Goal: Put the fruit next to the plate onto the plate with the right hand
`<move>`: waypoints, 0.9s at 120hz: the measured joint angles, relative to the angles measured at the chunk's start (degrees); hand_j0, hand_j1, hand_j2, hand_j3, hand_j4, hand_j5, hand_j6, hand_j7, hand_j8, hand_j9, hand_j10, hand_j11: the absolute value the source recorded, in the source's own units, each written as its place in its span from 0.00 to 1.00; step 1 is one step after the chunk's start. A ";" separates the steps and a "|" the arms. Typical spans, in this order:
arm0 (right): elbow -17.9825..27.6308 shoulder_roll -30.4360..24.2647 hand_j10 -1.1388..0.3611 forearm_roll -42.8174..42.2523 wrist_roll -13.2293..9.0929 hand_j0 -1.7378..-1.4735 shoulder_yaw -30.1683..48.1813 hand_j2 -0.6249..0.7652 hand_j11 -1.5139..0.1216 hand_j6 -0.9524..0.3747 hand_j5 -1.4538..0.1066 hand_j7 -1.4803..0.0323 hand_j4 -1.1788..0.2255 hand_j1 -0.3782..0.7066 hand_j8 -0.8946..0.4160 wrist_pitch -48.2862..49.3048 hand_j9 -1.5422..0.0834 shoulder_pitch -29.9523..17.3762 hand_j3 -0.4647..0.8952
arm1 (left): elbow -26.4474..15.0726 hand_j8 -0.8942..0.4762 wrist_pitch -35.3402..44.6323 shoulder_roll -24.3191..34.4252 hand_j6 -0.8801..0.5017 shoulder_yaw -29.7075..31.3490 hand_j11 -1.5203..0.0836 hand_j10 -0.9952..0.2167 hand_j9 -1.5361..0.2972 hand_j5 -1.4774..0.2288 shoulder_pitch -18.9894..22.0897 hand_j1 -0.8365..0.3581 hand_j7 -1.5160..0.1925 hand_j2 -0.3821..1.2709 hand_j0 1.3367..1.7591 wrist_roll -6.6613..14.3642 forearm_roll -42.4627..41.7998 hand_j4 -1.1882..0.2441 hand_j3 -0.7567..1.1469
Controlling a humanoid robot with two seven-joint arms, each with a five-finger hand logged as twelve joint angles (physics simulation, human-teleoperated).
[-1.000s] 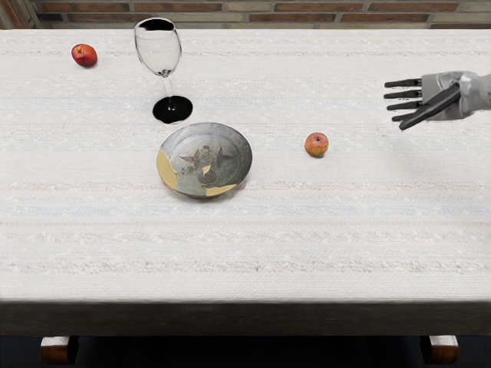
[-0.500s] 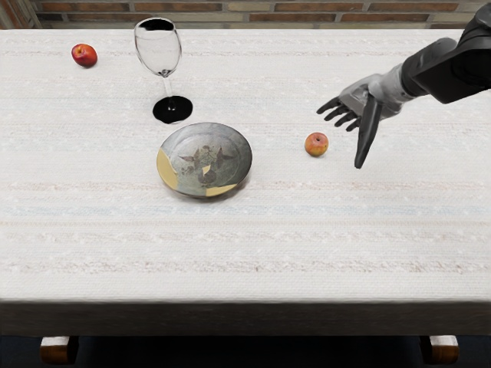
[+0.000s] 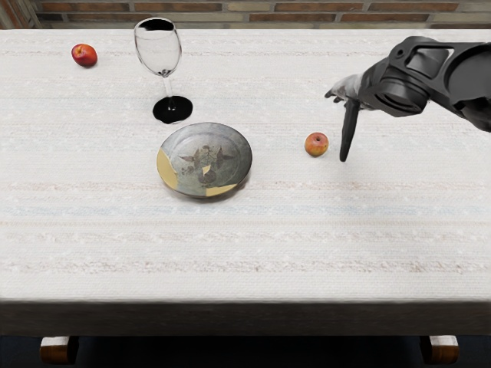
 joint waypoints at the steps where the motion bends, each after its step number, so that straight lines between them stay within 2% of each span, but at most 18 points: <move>1: -0.01 0.18 0.76 -0.24 0.00 0.30 -0.03 0.45 0.93 0.72 0.93 0.98 0.84 0.03 0.68 -0.47 0.95 -0.17 0.34 | 0.00 0.65 0.00 0.00 0.64 0.00 0.95 0.82 0.84 0.87 0.00 0.99 0.89 0.23 0.76 0.00 0.00 0.83 0.40; 27: -0.25 3.78 0.76 -5.31 0.00 0.30 -1.24 0.45 0.93 0.72 0.93 0.98 0.84 0.03 0.68 -11.40 0.95 -3.88 0.34 | 0.00 0.65 0.01 0.00 0.64 0.02 0.95 0.82 0.84 0.87 0.00 0.99 0.89 0.23 0.76 0.00 0.00 0.83 0.40; 46: -0.09 5.60 0.76 -6.69 0.00 0.30 -1.66 0.45 0.92 0.71 0.93 0.98 0.84 0.03 0.68 -15.02 0.95 -5.98 0.34 | 0.00 0.65 0.02 0.00 0.64 0.02 0.95 0.82 0.84 0.87 0.00 0.99 0.89 0.23 0.76 0.00 0.00 0.83 0.40; 81: -0.62 6.33 0.63 -9.89 0.00 0.30 -2.56 0.42 0.78 0.57 0.78 0.82 0.70 0.23 0.54 -20.88 0.80 -7.73 0.34 | 0.00 0.65 0.02 0.00 0.64 0.03 0.95 0.82 0.84 0.87 -0.09 0.99 0.89 0.23 0.76 0.00 0.00 0.83 0.40; 108: -4.89 10.17 0.59 -11.86 0.00 0.30 -2.73 0.41 0.73 0.53 0.72 0.77 0.66 0.30 0.49 -22.30 0.75 -9.79 0.34 | 0.00 0.65 0.02 0.00 0.64 0.01 0.95 0.82 0.84 0.87 -0.11 0.99 0.89 0.23 0.76 0.00 0.00 0.83 0.40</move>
